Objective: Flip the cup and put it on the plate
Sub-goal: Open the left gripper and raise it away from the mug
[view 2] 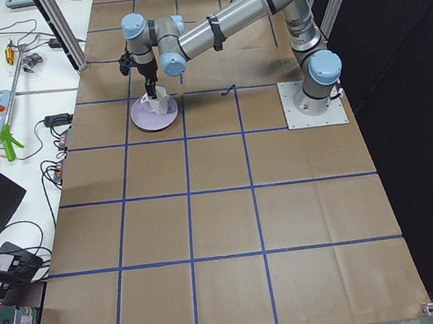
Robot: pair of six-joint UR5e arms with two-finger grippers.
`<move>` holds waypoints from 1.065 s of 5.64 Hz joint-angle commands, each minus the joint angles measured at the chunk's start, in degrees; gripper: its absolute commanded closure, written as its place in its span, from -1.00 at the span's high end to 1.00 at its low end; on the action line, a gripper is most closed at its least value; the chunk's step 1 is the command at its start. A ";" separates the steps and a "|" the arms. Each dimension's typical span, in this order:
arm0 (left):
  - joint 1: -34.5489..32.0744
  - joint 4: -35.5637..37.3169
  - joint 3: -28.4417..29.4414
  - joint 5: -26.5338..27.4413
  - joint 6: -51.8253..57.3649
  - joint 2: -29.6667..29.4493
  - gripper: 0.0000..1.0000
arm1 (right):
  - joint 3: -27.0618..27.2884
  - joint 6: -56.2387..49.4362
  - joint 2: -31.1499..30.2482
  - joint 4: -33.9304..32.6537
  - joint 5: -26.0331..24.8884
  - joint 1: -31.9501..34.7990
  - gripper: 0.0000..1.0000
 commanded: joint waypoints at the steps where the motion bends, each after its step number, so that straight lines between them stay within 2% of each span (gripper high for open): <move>1: -0.34 -7.26 1.82 -0.05 -1.94 5.75 0.96 | 0.00 0.00 0.00 0.00 0.00 0.00 1.00; 3: -4.01 -15.55 2.71 0.04 -3.62 13.31 0.96 | 0.00 0.00 0.00 0.00 0.00 0.00 1.00; 5: -6.75 -17.96 1.05 -0.05 -2.92 20.26 0.97 | 0.00 0.00 0.00 0.00 0.00 0.00 1.00; 6: -6.67 -18.57 0.87 -0.05 -3.00 21.77 0.97 | 0.00 0.00 0.00 0.00 0.00 0.00 1.00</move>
